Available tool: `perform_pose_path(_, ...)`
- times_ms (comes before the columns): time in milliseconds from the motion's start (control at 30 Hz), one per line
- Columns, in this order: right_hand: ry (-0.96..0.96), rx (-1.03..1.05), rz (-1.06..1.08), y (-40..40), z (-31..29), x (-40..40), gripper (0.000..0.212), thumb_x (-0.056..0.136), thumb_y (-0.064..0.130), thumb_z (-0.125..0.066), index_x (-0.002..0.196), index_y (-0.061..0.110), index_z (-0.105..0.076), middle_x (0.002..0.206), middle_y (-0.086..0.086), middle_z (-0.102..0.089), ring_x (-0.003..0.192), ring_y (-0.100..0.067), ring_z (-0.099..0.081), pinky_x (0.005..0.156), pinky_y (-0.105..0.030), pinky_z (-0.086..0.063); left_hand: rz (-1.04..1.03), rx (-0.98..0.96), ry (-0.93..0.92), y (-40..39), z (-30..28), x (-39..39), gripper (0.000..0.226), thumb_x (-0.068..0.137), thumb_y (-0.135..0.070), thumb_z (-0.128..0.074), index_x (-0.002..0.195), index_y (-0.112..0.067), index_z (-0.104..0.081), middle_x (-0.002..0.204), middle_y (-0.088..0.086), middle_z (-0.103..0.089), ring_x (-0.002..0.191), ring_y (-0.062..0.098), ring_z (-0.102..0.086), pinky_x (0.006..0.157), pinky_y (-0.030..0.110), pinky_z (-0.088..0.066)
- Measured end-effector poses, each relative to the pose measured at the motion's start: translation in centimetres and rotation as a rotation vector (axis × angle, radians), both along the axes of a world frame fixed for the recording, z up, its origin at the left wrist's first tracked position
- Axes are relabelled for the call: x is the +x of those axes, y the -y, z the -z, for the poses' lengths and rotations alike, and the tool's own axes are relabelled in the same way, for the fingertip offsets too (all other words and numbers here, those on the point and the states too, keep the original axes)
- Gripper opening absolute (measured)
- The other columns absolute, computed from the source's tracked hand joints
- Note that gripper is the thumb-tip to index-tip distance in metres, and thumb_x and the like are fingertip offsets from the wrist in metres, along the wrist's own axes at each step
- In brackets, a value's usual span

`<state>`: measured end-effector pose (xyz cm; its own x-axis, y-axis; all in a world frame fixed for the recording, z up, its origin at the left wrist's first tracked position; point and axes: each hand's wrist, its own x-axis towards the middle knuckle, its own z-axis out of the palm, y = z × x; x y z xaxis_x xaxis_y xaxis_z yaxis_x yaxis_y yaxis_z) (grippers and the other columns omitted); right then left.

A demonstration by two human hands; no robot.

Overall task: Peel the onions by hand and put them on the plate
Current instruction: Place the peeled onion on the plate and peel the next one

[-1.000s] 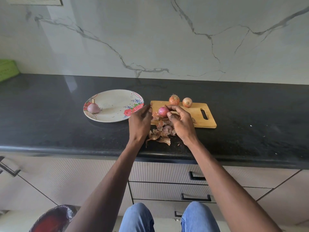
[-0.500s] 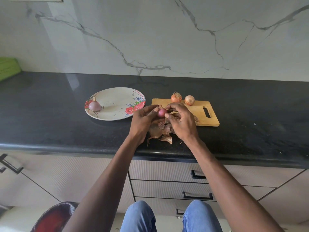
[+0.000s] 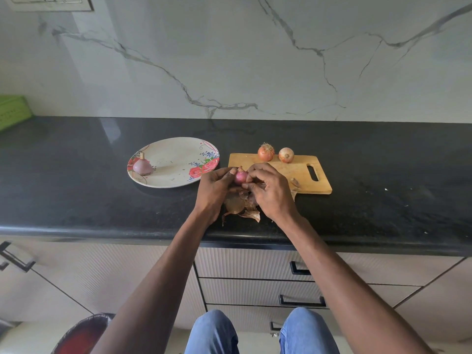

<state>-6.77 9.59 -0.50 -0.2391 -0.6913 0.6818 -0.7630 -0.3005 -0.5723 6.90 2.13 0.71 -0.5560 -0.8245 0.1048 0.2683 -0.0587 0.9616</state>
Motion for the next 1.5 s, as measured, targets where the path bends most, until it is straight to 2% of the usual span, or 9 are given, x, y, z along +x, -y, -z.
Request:
perform_pose_path(233,-0.005,0.009,-0.006,0.0,-0.1,0.0,0.024,0.079,-0.003,-0.077,0.101,0.003,-0.071,0.105,-0.006,-0.065,0.095,-0.02,-0.066,0.081,-0.038,-0.06,-0.003,-0.014,0.005,-0.1,0.2,0.0,0.02,0.102,-0.01,-0.055,0.098,-0.002,-0.073,0.091,0.016,-0.075,0.08,0.025,-0.072,0.078,0.035,-0.062)
perform_pose_path(533,-0.2,-0.038,0.075,-0.4,-0.1,0.6,0.017,0.079,-0.006,-0.075,0.096,-0.002,-0.072,0.096,-0.009,-0.065,0.088,-0.014,-0.06,0.08,-0.01,-0.047,-0.028,-0.017,0.014,-0.1,0.4,-0.1,0.02,0.103,-0.009,-0.055,0.101,0.003,-0.071,0.085,0.014,-0.075,0.074,0.023,-0.071,0.073,0.032,-0.062)
perform_pose_path(800,-0.153,-0.023,0.068,-0.5,-0.3,0.7,0.011,0.08,-0.004,-0.075,0.085,0.001,-0.066,0.089,-0.006,-0.062,0.081,-0.015,-0.059,0.07,-0.027,-0.053,-0.047,0.001,0.012,0.0,0.4,-0.1,0.022,0.103,-0.01,-0.056,0.096,0.002,-0.072,0.081,0.015,-0.075,0.072,0.023,-0.073,0.07,0.029,-0.062)
perform_pose_path(900,-0.017,0.014,0.061,-0.6,-0.5,0.6,0.022,0.08,0.003,-0.078,0.098,0.005,-0.066,0.095,-0.004,-0.064,0.085,-0.018,-0.065,0.072,-0.03,-0.058,-0.052,0.007,0.013,0.2,0.7,-0.1,0.021,0.102,-0.011,-0.057,0.097,0.002,-0.072,0.087,0.02,-0.075,0.076,0.027,-0.073,0.077,0.035,-0.063)
perform_pose_path(1000,-0.049,0.017,0.047,-0.6,-0.6,0.5,0.023,0.079,-0.003,-0.077,0.101,0.002,-0.073,0.098,-0.006,-0.066,0.089,-0.013,-0.062,0.077,-0.027,-0.056,-0.045,-0.001,0.009,0.1,0.7,-0.1,0.019,0.101,-0.01,-0.058,0.099,0.002,-0.073,0.092,0.023,-0.075,0.08,0.029,-0.074,0.078,0.035,-0.063)
perform_pose_path(1133,-0.114,0.029,0.076,-0.6,-0.4,0.6,0.013,0.08,-0.007,-0.073,0.092,-0.001,-0.075,0.095,-0.009,-0.066,0.083,-0.015,-0.062,0.069,-0.026,-0.056,-0.052,-0.02,0.02,-0.1,0.5,0.0,0.017,0.101,-0.009,-0.058,0.097,-0.003,-0.073,0.088,0.016,-0.076,0.079,0.026,-0.074,0.077,0.035,-0.063)
perform_pose_path(1333,-0.041,0.052,0.083,-0.6,-0.7,0.8,0.012,0.083,-0.002,-0.074,0.084,0.005,-0.064,0.085,-0.002,-0.063,0.075,-0.009,-0.057,0.066,-0.019,-0.05,-0.091,-0.016,0.021,-0.1,0.6,-0.1,0.018,0.101,-0.011,-0.059,0.104,0.001,-0.072,0.091,0.019,-0.076,0.079,0.028,-0.074,0.076,0.035,-0.062)
perform_pose_path(1433,0.083,0.044,0.102,-0.7,-0.6,0.5,0.014,0.085,0.001,-0.073,0.093,0.007,-0.064,0.086,-0.002,-0.066,0.076,-0.001,-0.062,0.064,-0.011,-0.05,-0.117,0.007,0.019,0.0,0.7,-0.1,0.024,0.102,-0.013,-0.058,0.112,0.006,-0.069,0.093,0.02,-0.076,0.077,0.026,-0.074,0.074,0.034,-0.062)
perform_pose_path(1500,0.077,0.029,0.1,-0.5,-0.6,0.3,0.022,0.086,0.0,-0.072,0.106,0.006,-0.07,0.097,-0.003,-0.068,0.087,-0.002,-0.062,0.077,-0.015,-0.053,-0.118,0.017,0.012,0.0,0.6,-0.1,0.024,0.102,-0.012,-0.057,0.113,0.007,-0.068,0.093,0.02,-0.076,0.074,0.024,-0.074,0.072,0.032,-0.062)
